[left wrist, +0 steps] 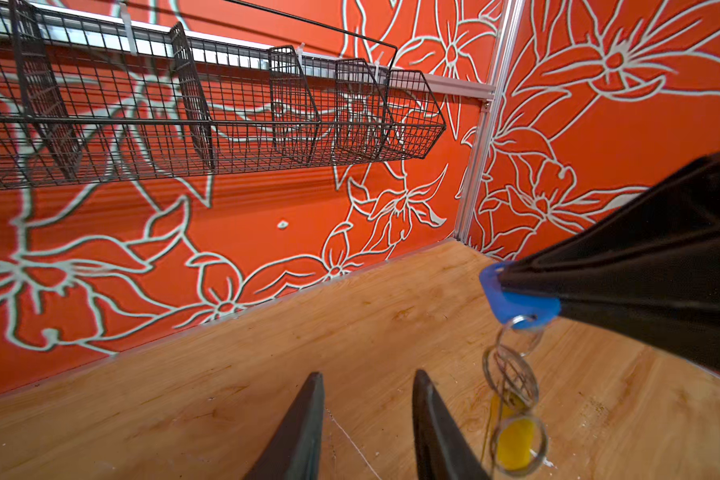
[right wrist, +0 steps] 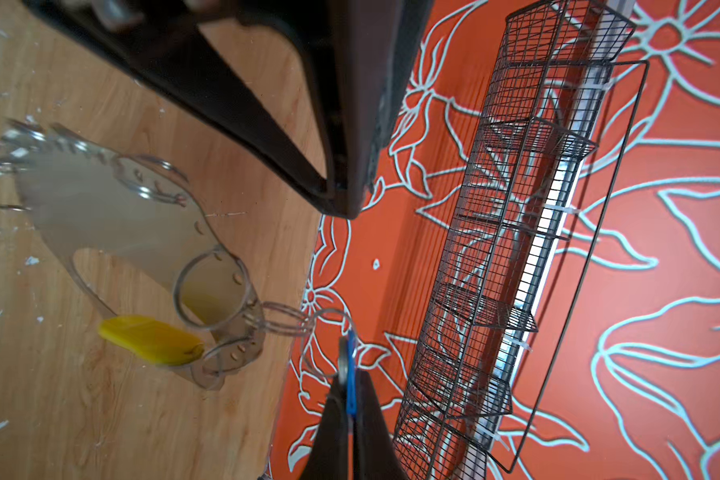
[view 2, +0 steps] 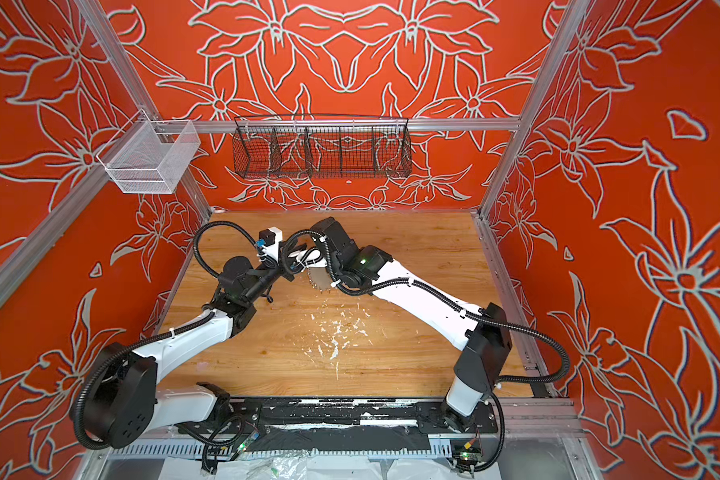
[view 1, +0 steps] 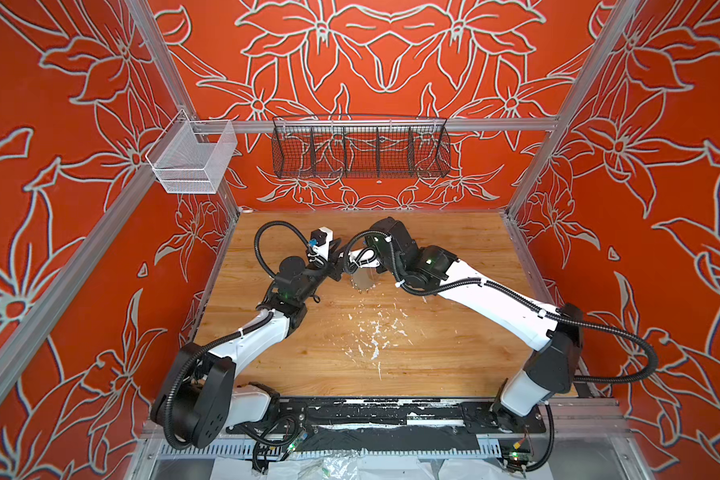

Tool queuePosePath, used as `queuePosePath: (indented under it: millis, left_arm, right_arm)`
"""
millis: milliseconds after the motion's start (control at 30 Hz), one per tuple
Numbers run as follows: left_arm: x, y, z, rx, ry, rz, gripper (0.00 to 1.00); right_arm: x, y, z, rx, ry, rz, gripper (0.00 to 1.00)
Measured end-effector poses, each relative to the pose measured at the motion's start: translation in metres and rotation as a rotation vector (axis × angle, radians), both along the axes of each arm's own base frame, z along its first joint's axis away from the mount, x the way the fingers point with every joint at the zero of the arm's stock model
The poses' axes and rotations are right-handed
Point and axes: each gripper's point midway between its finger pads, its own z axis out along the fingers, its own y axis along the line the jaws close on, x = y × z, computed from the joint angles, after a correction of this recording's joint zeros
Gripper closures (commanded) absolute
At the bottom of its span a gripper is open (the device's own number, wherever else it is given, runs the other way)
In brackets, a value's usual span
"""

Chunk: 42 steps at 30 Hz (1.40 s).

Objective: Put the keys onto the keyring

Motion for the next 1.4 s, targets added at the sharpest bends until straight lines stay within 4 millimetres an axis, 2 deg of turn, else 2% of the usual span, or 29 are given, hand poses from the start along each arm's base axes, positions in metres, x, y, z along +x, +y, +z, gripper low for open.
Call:
queuePosePath:
  millis: [233,467,733,900,967,1067,1233,1300,1400]
  left_arm:
    - [0.0,0.0,0.0,-0.006,0.004,0.0,0.63]
    - [0.002,-0.001,-0.005,-0.008,0.018,-0.004,0.63]
    - [0.003,-0.002,-0.009,-0.011,0.032,-0.014,0.63]
    - [0.003,-0.003,-0.01,-0.018,0.039,-0.021,0.63]
    - [0.003,-0.003,-0.01,-0.019,0.04,-0.022,0.63]
    - [0.003,-0.003,-0.01,-0.019,0.04,-0.022,0.63]
    - [0.004,-0.003,-0.012,-0.017,0.045,-0.022,0.63]
    - [0.005,-0.003,-0.014,-0.017,0.049,-0.022,0.63]
    - [0.005,-0.003,-0.015,-0.016,0.051,-0.023,0.63]
  right_arm:
    - [0.01,-0.012,-0.021,0.027,0.054,-0.04,1.0]
    - [-0.001,-0.02,-0.043,0.02,0.107,-0.047,1.0]
    - [-0.018,-0.032,-0.035,0.058,0.11,-0.046,1.0]
    - [-0.016,-0.033,-0.04,0.087,0.132,-0.049,1.0]
    - [-0.01,-0.037,-0.046,0.108,0.158,-0.064,1.0]
    - [0.007,-0.05,-0.065,0.133,0.208,-0.117,1.0]
    - [0.034,-0.071,-0.127,0.095,0.315,-0.225,1.0]
    - [0.052,-0.078,-0.134,0.107,0.293,-0.281,1.0]
    - [0.068,-0.09,-0.141,0.117,0.288,-0.348,1.0]
